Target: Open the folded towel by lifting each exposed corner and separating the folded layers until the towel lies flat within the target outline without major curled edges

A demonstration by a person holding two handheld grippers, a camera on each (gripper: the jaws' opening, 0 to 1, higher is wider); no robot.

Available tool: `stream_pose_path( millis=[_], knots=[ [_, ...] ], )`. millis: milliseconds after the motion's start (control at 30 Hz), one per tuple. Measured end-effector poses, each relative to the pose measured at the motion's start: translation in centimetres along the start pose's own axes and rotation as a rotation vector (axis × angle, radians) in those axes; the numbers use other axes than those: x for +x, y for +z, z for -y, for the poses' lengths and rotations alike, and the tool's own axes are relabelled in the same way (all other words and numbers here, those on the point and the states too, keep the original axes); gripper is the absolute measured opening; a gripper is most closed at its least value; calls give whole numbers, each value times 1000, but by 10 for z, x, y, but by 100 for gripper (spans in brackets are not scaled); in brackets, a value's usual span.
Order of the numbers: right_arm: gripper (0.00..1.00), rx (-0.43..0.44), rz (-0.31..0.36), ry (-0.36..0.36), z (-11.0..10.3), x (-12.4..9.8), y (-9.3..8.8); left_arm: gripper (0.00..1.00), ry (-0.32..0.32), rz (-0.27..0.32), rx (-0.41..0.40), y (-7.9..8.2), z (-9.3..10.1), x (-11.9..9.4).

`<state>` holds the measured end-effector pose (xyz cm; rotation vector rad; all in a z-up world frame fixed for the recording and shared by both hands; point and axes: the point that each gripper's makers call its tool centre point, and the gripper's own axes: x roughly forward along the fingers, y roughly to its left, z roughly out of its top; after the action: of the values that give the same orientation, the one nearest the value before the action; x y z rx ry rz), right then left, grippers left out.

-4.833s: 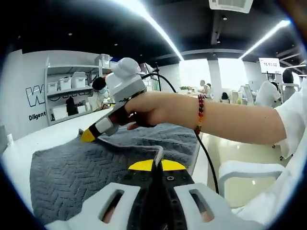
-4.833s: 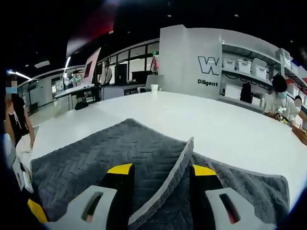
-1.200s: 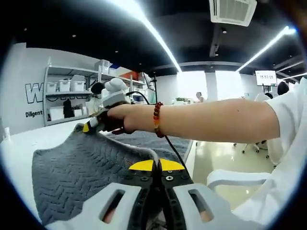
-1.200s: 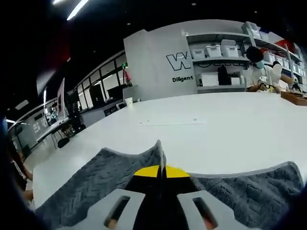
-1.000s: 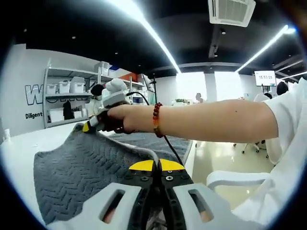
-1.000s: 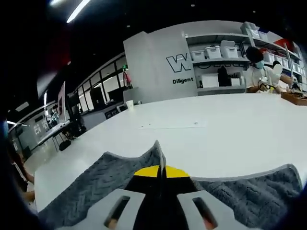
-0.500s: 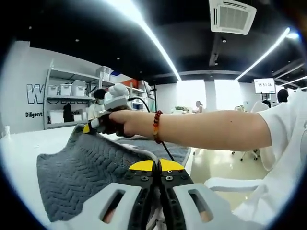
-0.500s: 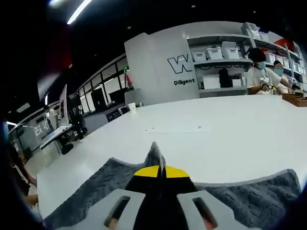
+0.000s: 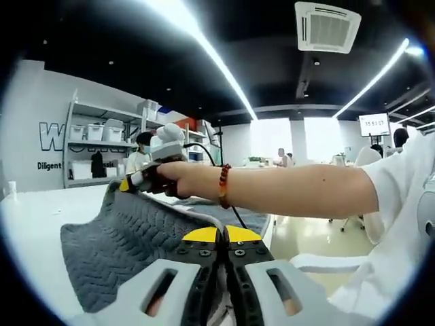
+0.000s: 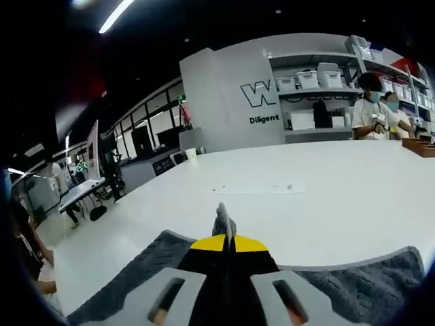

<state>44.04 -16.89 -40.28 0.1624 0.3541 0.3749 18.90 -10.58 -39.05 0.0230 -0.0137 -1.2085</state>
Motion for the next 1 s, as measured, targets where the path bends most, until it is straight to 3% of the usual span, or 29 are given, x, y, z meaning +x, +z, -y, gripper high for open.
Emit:
stream_pose_path(
  millis=[233,600,1000],
  knots=[
    [0,-1,13,8,-11,-2,5,0,4,12,2,7,-5,-10],
    [0,-9,21,37,-17,15,34,0,20,35,7,18,-14,-30],
    [0,-22,26,49,-25,22,47,0,28,60,7,26,-19,-40]
  ],
)
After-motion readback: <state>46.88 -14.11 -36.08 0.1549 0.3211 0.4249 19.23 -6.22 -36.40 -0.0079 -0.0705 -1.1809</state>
